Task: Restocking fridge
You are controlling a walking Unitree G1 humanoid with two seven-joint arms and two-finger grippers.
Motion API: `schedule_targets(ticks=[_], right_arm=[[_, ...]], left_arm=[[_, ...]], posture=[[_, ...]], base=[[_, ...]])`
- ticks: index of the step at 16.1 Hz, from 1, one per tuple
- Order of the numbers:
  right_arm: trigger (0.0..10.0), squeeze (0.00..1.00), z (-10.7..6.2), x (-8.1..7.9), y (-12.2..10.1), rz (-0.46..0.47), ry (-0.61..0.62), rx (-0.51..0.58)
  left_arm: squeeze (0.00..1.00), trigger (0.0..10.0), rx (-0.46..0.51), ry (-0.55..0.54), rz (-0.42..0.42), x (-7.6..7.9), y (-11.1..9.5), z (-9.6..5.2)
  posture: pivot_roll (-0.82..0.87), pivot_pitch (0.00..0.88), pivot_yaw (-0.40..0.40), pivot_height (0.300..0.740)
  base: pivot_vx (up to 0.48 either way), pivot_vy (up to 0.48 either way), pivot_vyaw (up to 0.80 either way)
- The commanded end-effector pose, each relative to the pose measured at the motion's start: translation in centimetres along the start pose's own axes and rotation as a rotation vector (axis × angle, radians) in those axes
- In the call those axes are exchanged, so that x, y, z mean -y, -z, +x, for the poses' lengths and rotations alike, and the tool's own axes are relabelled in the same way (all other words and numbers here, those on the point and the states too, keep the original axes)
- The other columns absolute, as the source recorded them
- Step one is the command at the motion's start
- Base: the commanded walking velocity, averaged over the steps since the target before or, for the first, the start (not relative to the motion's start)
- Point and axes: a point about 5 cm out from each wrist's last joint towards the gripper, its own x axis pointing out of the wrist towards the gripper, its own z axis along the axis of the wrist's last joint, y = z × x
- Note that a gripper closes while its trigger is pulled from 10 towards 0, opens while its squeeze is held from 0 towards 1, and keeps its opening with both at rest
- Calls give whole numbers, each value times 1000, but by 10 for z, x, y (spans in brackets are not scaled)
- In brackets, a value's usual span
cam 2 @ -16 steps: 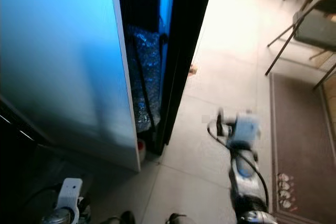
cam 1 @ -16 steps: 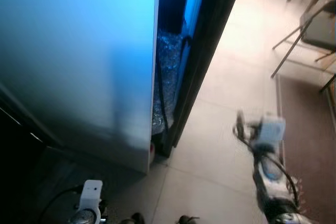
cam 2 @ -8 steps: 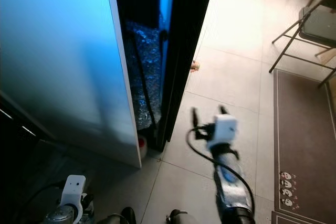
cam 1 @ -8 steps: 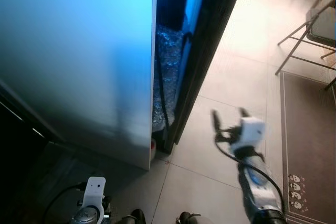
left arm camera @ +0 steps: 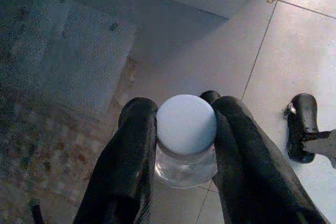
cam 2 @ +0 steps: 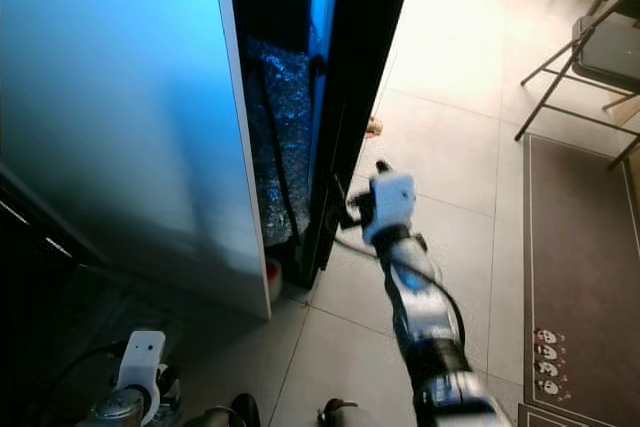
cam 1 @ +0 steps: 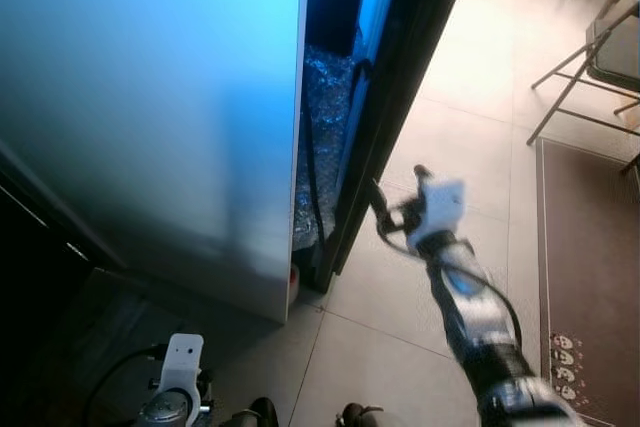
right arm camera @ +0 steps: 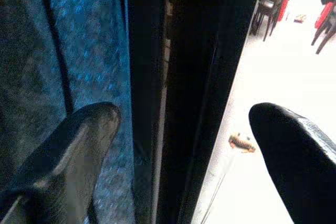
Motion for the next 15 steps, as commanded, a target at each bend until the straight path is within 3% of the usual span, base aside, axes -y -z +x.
schedule_targets(ticks=[1,5,6,7,13,15], right_arm=[[10000,1000,0,4,6,-6,21,-48],[10000,1000,12,0,3,-5,-18,-73],[10000,39,15,-2,2,-30,-43,-77],[10000,0,17,-1,1,-31,-35,-83],[10000,0,36,7,-18,-106,-17,-76],[10000,0,38,10,-23,-84,19,-46]], left_arm=[[0,10000,-22,3,6,3,7,-1],[0,10000,-15,0,8,2,6,-1],[0,10000,-14,0,9,2,5,-1],[0,10000,-13,1,9,2,5,-1],[0,10000,1,5,6,5,0,0],[0,10000,5,5,4,6,1,0]], posture=[[-102,166,-63,740],[-96,151,-62,740],[-96,151,-62,740],[-93,144,-60,740],[-93,154,-64,740],[-89,162,-69,740]], base=[[0,0,0],[0,0,0],[0,0,0],[0,0,0],[0,0,0],[0,0,0]])
